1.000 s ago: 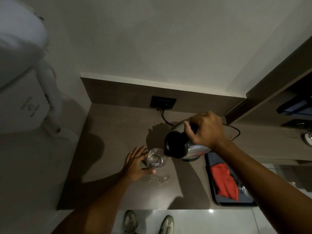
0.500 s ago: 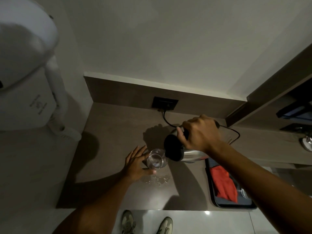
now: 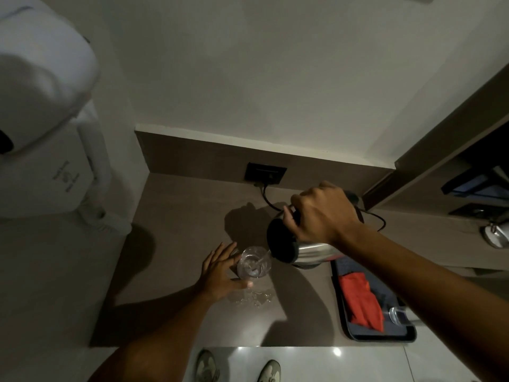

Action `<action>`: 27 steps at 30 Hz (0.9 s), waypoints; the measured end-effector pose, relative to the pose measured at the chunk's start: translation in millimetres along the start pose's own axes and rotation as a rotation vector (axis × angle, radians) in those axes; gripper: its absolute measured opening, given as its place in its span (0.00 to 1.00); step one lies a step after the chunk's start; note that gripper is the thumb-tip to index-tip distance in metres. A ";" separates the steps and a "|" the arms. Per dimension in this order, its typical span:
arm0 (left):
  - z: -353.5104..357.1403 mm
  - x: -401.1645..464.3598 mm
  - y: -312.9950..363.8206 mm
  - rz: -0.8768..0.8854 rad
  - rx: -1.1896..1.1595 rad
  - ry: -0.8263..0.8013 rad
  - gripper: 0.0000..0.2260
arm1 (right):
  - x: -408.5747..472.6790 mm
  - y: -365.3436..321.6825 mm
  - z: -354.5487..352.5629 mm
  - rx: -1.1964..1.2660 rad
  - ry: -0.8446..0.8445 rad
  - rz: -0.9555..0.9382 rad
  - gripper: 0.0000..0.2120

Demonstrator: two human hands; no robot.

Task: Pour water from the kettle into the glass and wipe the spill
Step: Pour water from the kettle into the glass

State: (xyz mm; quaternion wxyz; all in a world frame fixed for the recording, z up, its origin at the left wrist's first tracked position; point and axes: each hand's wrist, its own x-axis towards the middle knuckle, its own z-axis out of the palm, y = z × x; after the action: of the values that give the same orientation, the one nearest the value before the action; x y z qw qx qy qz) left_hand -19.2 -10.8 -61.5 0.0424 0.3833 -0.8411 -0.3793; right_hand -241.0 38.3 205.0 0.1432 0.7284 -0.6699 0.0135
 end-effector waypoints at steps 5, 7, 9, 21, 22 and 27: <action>-2.3 0.1 1.5 -0.013 0.019 -0.028 0.42 | 3.6 -0.7 -8.6 -0.017 -0.044 -0.020 0.21; -3.0 -0.1 2.5 -0.016 0.029 -0.028 0.42 | 5.4 -1.1 -12.8 -0.037 -0.065 -0.032 0.22; -3.2 -0.3 2.9 -0.014 0.027 -0.029 0.42 | 6.6 -1.8 -16.7 -0.048 -0.067 -0.045 0.22; -0.7 -1.6 2.0 0.006 0.047 0.014 0.46 | 12.4 -0.9 -27.7 -0.107 -0.075 -0.079 0.22; -0.7 -1.4 2.2 0.006 0.052 0.015 0.46 | 13.0 -0.8 -28.5 -0.113 -0.076 -0.080 0.22; -2.4 0.0 4.1 0.004 0.083 -0.021 0.46 | 15.0 0.1 -32.7 -0.142 -0.098 -0.088 0.22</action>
State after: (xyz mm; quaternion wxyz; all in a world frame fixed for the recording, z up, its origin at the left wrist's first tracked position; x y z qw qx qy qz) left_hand -20.8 -10.5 -57.1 0.0183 0.3789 -0.8573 -0.3482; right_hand -233.9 31.0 239.5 0.1621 0.7447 -0.6429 -0.0759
